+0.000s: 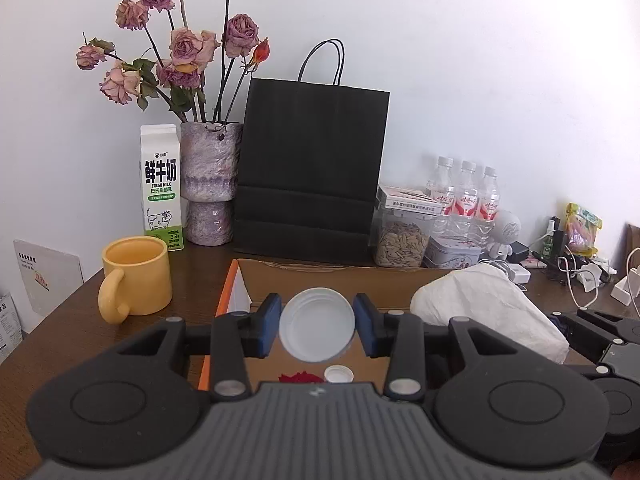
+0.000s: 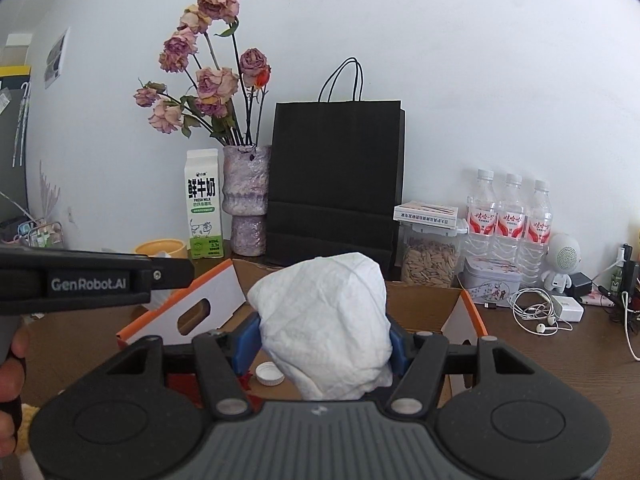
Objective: Organize objects
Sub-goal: 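Lift the cap and tissue and carry both over the cardboard box, then open the left gripper to drop the cap while the right gripper releases the tissue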
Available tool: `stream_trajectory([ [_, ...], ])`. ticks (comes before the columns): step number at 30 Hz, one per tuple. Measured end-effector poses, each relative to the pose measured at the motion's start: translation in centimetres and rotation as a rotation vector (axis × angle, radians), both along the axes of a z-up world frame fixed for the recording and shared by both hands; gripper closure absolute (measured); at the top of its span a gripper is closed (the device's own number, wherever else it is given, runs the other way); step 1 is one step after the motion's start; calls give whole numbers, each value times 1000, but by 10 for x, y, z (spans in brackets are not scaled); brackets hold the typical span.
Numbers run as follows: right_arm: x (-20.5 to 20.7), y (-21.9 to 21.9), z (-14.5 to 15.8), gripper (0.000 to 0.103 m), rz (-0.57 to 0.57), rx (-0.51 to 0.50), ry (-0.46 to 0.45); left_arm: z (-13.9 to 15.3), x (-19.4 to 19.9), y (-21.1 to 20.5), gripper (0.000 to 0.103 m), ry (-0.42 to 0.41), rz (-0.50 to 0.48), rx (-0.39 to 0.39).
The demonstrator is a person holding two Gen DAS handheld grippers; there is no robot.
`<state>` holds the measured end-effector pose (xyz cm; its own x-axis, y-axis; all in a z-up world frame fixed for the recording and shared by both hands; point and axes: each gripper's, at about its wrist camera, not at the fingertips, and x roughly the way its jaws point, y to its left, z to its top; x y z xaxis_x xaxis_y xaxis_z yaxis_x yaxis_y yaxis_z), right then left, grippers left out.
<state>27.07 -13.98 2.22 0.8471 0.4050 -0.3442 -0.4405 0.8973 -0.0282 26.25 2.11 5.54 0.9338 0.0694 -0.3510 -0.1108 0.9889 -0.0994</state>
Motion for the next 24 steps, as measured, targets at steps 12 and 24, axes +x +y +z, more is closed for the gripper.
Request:
stream_trajectory([
  [12, 66, 17, -27, 41, -18, 12, 143, -12, 63, 6, 62, 70, 43, -7],
  [24, 70, 16, -38, 0, -73, -12, 170, -22, 68, 11, 0, 109, 61, -25],
])
